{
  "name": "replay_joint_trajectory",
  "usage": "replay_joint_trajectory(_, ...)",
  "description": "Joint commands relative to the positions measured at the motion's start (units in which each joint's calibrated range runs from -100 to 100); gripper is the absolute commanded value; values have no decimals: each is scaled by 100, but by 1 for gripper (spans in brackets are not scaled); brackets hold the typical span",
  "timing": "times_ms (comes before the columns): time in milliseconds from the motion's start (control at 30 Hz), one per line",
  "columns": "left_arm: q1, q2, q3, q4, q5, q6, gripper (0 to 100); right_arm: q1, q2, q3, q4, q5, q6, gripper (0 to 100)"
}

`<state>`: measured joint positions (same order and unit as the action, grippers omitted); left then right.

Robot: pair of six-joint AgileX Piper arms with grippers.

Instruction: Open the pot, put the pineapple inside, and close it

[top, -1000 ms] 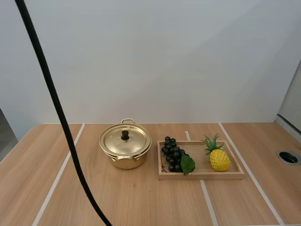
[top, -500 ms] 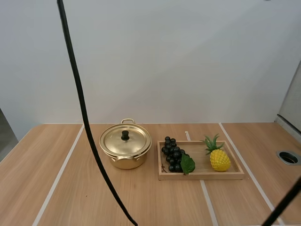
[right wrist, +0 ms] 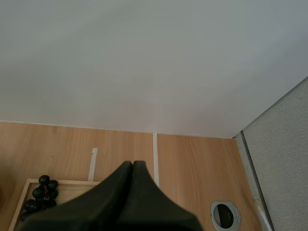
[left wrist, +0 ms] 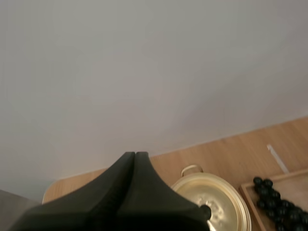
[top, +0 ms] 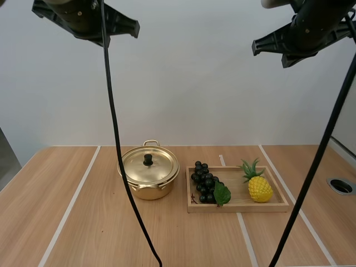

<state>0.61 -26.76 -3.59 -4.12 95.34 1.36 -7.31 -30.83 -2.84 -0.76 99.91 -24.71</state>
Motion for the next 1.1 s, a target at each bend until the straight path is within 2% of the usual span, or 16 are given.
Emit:
replay_joint_trajectory(0, -21, 283, -21, -203, 466, 275, 0, -18, 365, -75, -44, 9, -26, 0)
replay_joint_trajectory(300, -21, 1129, -21, -652, 466, 518, 0, -18, 615, 239, -44, 9, -26, 0)
replay_joint_trajectory(633, -21, 1658, 10, -663, 466, 518, 0, -18, 615, 1096, -44, 9, -26, 0)
replay_joint_trajectory(900, -21, 1658, 859, -1184, 466, 853, 0, -18, 625, 1958, -33, -190, -26, 0)
replay_joint_trajectory(1067, -21, 1658, 1616, -1183, 466, 1175, 0, -18, 625, 2113, -24, -216, -26, 0)
